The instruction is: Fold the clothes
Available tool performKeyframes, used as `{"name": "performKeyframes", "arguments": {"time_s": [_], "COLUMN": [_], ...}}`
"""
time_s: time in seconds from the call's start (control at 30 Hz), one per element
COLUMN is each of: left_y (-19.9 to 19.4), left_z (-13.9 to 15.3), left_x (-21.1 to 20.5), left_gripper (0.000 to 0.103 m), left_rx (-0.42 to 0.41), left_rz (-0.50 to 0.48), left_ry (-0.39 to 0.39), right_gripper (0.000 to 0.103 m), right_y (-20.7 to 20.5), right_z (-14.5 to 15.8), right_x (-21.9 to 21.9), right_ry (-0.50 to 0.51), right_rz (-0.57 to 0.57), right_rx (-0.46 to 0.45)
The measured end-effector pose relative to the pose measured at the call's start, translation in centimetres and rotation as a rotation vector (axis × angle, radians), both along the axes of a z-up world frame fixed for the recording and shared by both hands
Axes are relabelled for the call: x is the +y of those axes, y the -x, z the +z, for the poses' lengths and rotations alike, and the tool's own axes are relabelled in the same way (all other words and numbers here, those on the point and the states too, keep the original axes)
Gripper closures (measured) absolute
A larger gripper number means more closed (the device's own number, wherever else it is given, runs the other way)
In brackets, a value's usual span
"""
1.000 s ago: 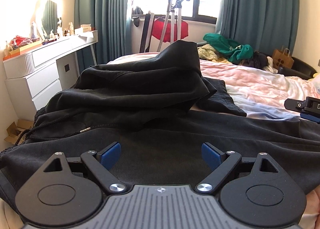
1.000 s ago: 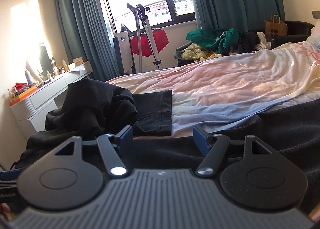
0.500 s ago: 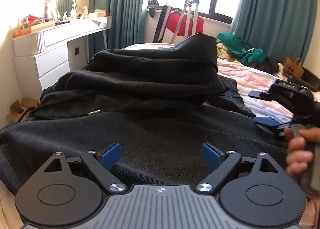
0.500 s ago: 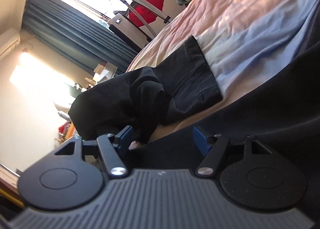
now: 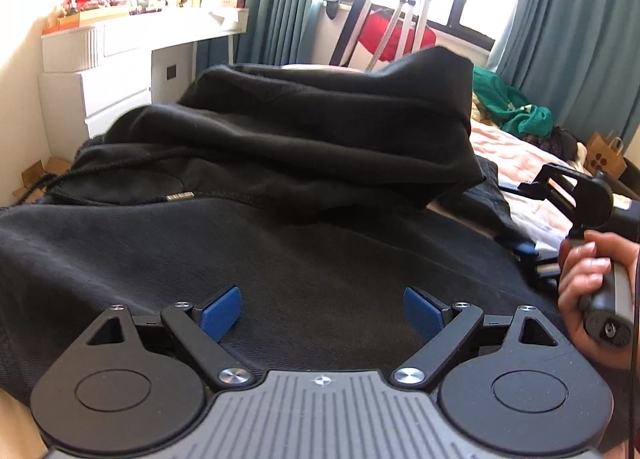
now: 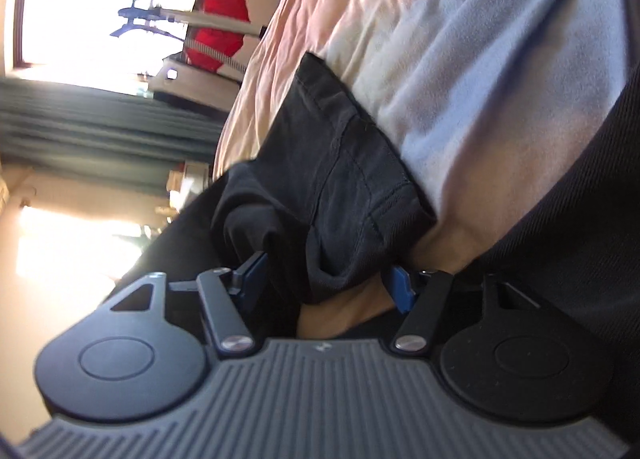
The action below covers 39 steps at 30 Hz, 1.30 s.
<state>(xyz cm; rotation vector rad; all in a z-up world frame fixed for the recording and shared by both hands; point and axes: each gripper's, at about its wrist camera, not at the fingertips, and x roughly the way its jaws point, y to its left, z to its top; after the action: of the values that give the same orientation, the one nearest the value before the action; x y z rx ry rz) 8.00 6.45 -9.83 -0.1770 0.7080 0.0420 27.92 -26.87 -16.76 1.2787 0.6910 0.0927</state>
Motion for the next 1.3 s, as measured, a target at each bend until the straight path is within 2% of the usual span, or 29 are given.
{"name": "performKeyframes", "arguments": {"time_s": [0.03, 0.07, 0.17, 0.3, 0.4, 0.5, 0.6, 0.77, 0.87, 1.0, 1.2, 1.3], "left_y": [0.0, 0.1, 0.2, 0.4, 0.8, 0.9, 0.7, 0.6, 0.5, 0.4, 1.0, 1.3], "left_z": [-0.1, -0.2, -0.2, 0.1, 0.5, 0.7, 0.9, 1.1, 1.1, 1.2, 1.7, 2.0], "left_x": [-0.1, -0.2, -0.3, -0.2, -0.3, -0.5, -0.7, -0.7, -0.7, -0.9, -1.0, -1.0], "left_gripper": [0.013, 0.013, 0.013, 0.013, 0.013, 0.013, 0.013, 0.013, 0.013, 0.013, 0.013, 0.013], "left_rx": [-0.004, -0.009, -0.022, -0.044, -0.061, -0.067, -0.071, -0.076, -0.069, -0.066, -0.082, -0.086], "left_rz": [-0.004, -0.009, -0.014, -0.023, -0.027, -0.029, -0.029, -0.031, -0.039, -0.054, -0.066, -0.068], "left_ry": [-0.007, -0.014, -0.014, -0.001, -0.004, -0.001, -0.007, -0.005, 0.005, 0.002, -0.014, -0.012], "right_gripper": [0.068, 0.093, 0.093, 0.095, 0.095, 0.095, 0.095, 0.096, 0.096, 0.096, 0.095, 0.095], "right_y": [-0.1, -0.2, 0.1, 1.3, 2.3, 2.8, 3.4, 3.6, 4.2, 6.0, 9.3, 10.4], "right_z": [-0.1, -0.2, -0.2, 3.0, 5.3, 6.0, 7.2, 10.6, 11.4, 9.6, 2.7, 0.8], "right_x": [-0.2, -0.4, -1.6, -4.3, -8.8, -14.2, -18.5, -23.9, -27.3, -28.6, -28.4, -28.0], "right_ry": [0.025, 0.058, 0.078, 0.196, 0.252, 0.232, 0.305, 0.448, 0.469, 0.519, 0.473, 0.449], "right_rz": [-0.015, -0.029, -0.066, -0.156, -0.263, -0.341, -0.396, -0.475, -0.500, -0.493, -0.502, -0.502], "right_rx": [0.004, 0.013, -0.013, -0.057, -0.077, -0.037, -0.031, -0.079, -0.093, -0.054, 0.085, 0.117]}}
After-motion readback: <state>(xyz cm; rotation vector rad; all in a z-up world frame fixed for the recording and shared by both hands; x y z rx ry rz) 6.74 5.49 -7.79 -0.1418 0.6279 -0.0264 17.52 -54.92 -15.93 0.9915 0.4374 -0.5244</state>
